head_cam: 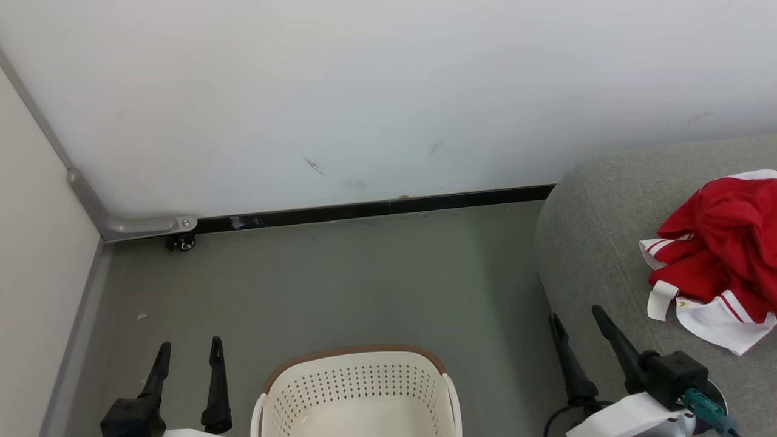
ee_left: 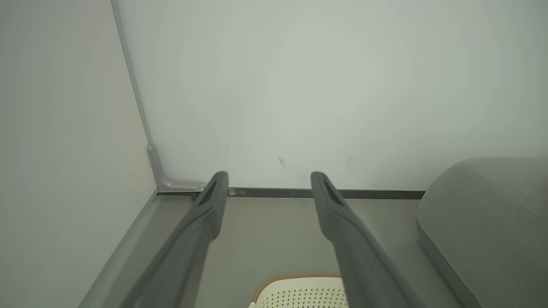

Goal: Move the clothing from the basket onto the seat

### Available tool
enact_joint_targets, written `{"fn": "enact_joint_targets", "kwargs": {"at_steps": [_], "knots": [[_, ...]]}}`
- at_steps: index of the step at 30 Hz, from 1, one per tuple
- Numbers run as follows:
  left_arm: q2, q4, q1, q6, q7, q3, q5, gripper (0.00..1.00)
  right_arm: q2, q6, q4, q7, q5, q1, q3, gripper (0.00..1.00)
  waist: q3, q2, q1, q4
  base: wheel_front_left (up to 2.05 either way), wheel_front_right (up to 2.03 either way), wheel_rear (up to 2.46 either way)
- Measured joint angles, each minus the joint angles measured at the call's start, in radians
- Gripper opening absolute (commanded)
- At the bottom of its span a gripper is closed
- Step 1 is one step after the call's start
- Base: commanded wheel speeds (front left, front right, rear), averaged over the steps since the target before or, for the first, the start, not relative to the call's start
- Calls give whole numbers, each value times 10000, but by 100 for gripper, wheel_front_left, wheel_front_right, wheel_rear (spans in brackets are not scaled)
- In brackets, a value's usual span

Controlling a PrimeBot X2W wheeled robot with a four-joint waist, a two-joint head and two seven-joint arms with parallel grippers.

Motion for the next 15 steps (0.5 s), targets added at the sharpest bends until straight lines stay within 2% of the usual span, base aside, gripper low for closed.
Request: {"fn": "enact_joint_targets", "kwargs": {"at_steps": [15], "knots": [[-33, 180, -171, 52, 0, -2, 222, 100, 0, 0, -326, 502, 180, -4, 221, 100, 70, 0, 0, 116, 0, 0, 0]]}}
